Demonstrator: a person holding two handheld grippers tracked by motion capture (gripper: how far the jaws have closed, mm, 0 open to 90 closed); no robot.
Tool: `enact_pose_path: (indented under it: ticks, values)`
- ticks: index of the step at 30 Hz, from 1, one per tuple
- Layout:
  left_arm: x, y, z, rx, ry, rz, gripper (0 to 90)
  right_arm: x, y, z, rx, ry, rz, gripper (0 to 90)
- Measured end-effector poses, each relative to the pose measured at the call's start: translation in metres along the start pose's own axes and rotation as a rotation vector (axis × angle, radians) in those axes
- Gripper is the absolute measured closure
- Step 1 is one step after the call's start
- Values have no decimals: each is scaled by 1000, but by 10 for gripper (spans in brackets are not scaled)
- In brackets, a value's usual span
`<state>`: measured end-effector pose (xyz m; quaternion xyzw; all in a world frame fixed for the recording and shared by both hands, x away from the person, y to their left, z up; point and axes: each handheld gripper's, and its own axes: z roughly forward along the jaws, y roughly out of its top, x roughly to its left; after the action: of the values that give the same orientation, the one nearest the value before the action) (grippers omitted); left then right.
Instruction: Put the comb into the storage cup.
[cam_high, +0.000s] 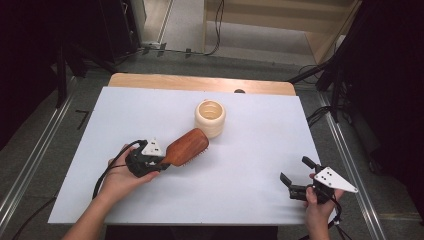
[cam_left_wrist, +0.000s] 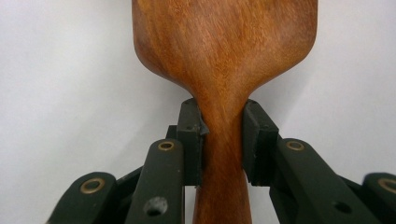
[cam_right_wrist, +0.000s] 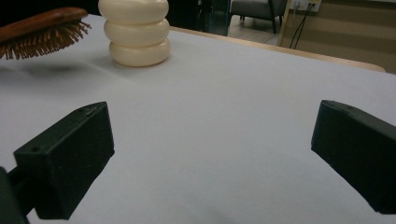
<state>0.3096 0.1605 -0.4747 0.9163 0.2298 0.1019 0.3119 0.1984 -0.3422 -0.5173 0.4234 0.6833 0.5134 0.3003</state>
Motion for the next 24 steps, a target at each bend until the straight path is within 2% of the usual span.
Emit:
enact_pose_path:
  ticks: [5,11,13,19,24]
  values:
    - [-5,-2,-2,-62,21,-13,727,2,3,0,16,1,-5,0]
    - [-8,-1,-7,-114,33,-26,727,4,11,3,16,45,27,0]
    - [-8,-1,-9,-138,30,-38,727,7,16,5,17,55,25,0]
    - [-12,-1,-13,-199,38,-41,727,16,34,9,-2,94,33,0]
    - [-14,2,-15,-224,46,-42,727,24,52,13,-16,124,48,0]
